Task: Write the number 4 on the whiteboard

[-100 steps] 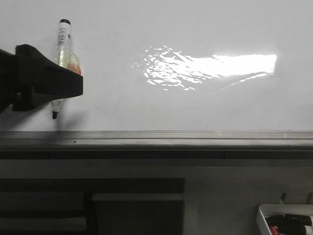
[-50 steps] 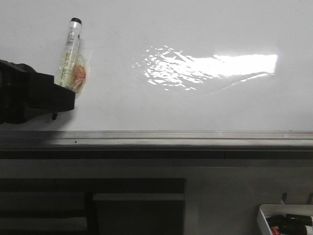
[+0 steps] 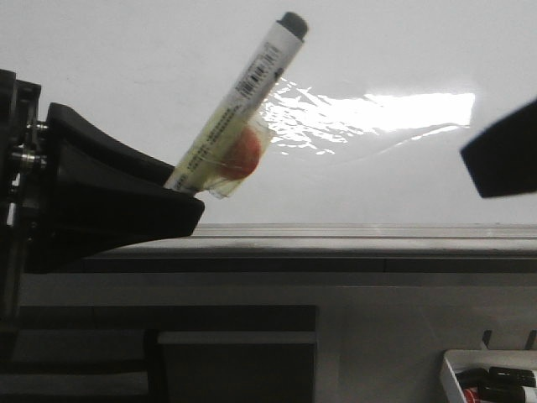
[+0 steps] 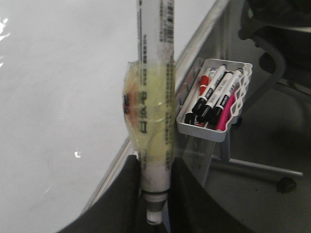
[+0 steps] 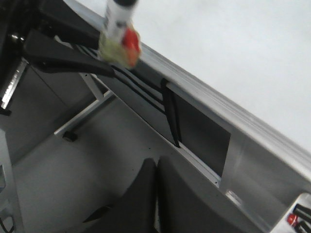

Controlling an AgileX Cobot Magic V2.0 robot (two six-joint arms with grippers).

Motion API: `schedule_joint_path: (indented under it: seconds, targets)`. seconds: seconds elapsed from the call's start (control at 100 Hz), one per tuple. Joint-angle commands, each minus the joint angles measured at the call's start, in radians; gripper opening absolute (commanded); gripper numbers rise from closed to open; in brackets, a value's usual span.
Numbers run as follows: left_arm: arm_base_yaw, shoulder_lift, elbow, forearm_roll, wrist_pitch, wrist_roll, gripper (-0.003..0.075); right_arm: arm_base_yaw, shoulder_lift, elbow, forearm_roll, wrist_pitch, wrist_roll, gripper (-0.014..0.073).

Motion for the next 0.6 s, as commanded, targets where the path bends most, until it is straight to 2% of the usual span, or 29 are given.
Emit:
schedule_joint_path:
  seconds: [0.0, 0.1, 0.16, 0.31, 0.59]
  targets:
    - [-0.005, -0.024, -0.025, 0.012, -0.113, 0.048, -0.002, 0.029, 0.056, -0.124, -0.031, 0.007, -0.065, 0.01]
    - [-0.005, -0.024, -0.025, 0.012, -0.139, 0.096, -0.002, 0.033, 0.102, -0.204, -0.039, 0.046, -0.075, 0.029]
    - [-0.005, -0.024, -0.025, 0.012, -0.151, 0.133, -0.002, 0.033, 0.127, -0.24, -0.041, 0.067, -0.079, 0.0355]
    - [-0.005, -0.024, -0.025, 0.012, -0.161, 0.169, -0.002, 0.04, 0.185, -0.283, -0.041, 0.068, -0.085, 0.0353]
    - [-0.005, -0.024, -0.025, 0.012, -0.156, 0.169, -0.002, 0.125, 0.272, -0.322, -0.045, 0.011, -0.105, 0.0345]
